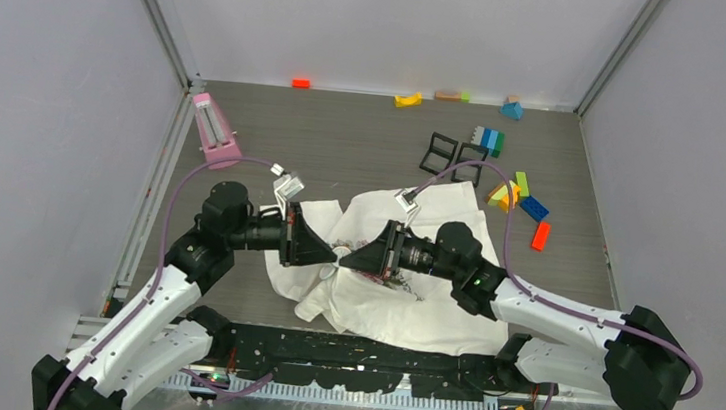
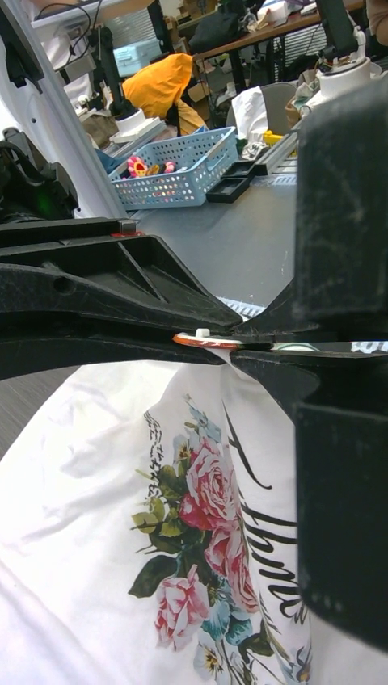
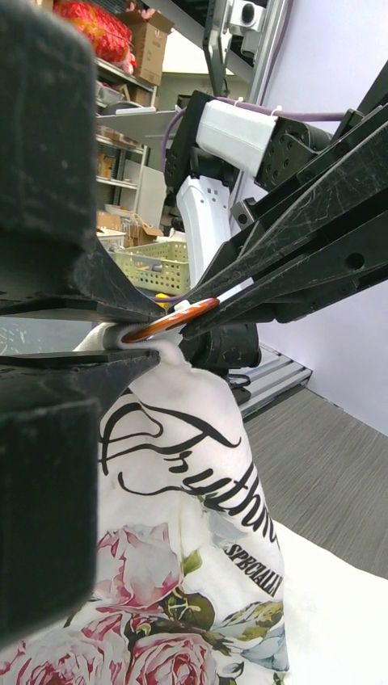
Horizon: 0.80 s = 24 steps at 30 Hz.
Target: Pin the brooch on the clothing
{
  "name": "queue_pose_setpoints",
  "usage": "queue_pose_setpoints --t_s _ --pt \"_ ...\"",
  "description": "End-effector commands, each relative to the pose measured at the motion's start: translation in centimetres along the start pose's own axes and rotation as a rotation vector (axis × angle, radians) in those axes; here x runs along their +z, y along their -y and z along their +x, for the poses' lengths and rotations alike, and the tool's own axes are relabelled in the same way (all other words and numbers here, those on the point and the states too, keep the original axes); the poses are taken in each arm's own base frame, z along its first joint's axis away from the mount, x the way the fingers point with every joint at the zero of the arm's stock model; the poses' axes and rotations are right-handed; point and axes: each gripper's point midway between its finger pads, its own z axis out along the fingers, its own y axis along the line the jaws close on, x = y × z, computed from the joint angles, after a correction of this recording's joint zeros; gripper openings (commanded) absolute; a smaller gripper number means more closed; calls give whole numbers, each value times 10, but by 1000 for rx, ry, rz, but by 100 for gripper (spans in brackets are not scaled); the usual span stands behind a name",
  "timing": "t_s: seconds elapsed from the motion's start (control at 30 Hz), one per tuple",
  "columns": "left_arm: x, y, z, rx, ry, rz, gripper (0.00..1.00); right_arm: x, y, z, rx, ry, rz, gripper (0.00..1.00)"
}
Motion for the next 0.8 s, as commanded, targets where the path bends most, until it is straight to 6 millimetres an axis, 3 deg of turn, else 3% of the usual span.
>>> queue_pose_setpoints --t_s 0.0,0.23,0.37,0.43,0.57,0.67,0.77 --pt "-9 19 -5 65 -19 15 0 -12 35 -27 -34 127 156 0" --pt "-8 8 -3 47 -32 -38 0 -21 23 -23 -116 88 147 8" --pt "-8 5 -3 40 -33 -52 0 -24 11 -22 -173 55 117 27" --pt "-7 3 -3 35 -34 -60 1 -27 7 -20 -191 42 111 44" --pt "-8 4 -3 31 -37 -64 27 -36 9 -28 -236 58 178 60" --pt "-10 4 -4 33 -28 -82 66 -50 29 -49 -265 131 372 67" --pt "-15 -3 -12 57 -6 -156 95 -74 51 -76 -311 181 616 72"
